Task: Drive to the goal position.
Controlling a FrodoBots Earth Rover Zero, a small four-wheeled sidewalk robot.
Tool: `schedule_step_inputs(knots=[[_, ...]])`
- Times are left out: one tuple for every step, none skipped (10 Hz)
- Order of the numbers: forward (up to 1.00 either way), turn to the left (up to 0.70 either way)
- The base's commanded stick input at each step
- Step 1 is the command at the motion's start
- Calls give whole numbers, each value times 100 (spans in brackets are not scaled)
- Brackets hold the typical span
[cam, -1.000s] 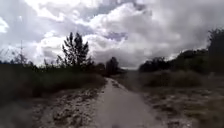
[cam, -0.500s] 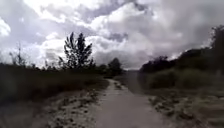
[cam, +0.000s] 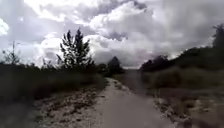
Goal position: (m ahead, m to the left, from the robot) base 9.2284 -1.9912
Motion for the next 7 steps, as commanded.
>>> schedule_step_inputs(knots=[[59,6],[59,15],[59,15],[59,15],[59,6],[59,1],[59,1]])
